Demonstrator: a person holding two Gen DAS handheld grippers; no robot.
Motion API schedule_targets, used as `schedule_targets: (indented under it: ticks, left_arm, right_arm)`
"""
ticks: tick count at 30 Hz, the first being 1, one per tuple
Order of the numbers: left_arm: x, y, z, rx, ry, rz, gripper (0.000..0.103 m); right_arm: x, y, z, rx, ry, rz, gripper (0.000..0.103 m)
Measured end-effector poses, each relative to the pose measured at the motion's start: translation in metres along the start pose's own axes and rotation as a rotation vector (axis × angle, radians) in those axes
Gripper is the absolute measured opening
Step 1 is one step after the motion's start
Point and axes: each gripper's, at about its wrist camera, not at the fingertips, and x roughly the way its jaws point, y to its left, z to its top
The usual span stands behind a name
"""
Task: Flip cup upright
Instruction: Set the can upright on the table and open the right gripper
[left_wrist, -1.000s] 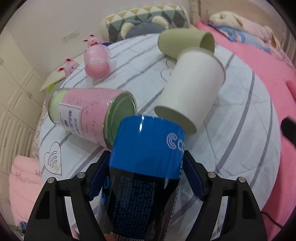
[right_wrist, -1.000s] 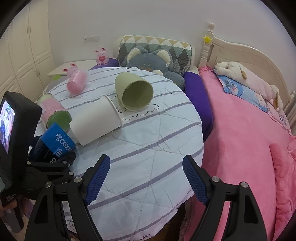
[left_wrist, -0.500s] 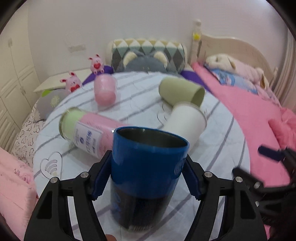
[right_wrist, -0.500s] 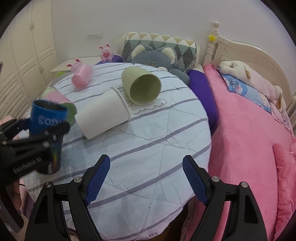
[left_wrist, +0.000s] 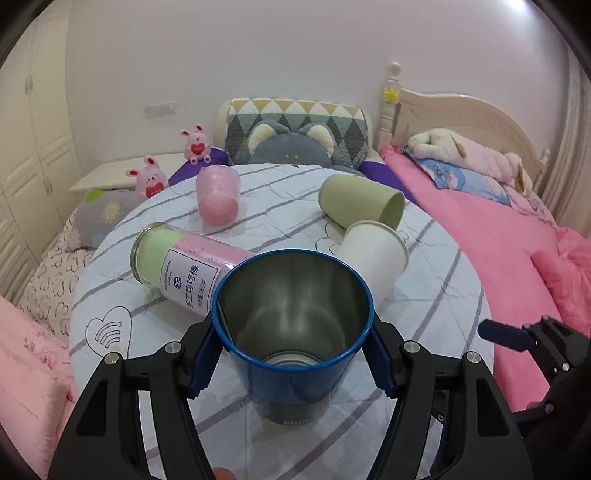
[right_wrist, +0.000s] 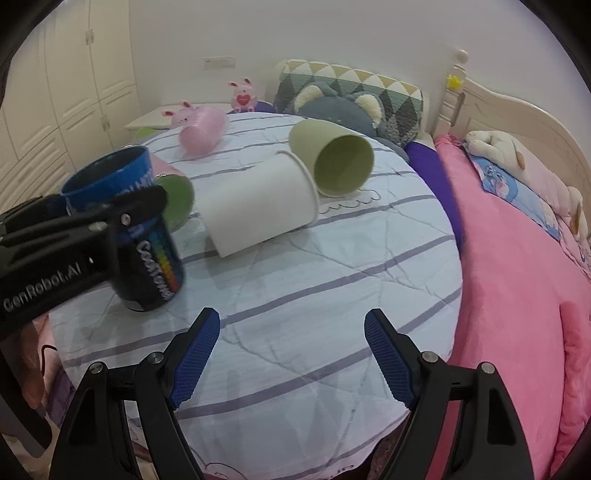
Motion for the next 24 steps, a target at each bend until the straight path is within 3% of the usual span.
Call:
schedule_targets:
  ticks: [3,6,7,24]
  left_arm:
    - [-0.003,-0.004,-0.002,0.028,0.011,0.002,0.073]
    - [-0.006,-0.006,-0.003,0.048,0.025,0.014,0.096]
    - [-0.009,-0.005,-0.003,0.051,0.014,0.013,0.097]
    - [-0.056,0.016,-0.016,0.048,-0.038,0.026,0.1]
  right_arm:
    - [0.0,0.004,-0.001,-0.007,-0.005,0.01,0.082]
    - [0.0,0.008,-0.002,-0.001,-0.003,0.009,0.082]
    - [0.0,0.008,-0.002,0.001,-0.003,0.012,0.082]
    - [-0.027,0.024,-0.002,0.047,-0.062,0.016,0.082]
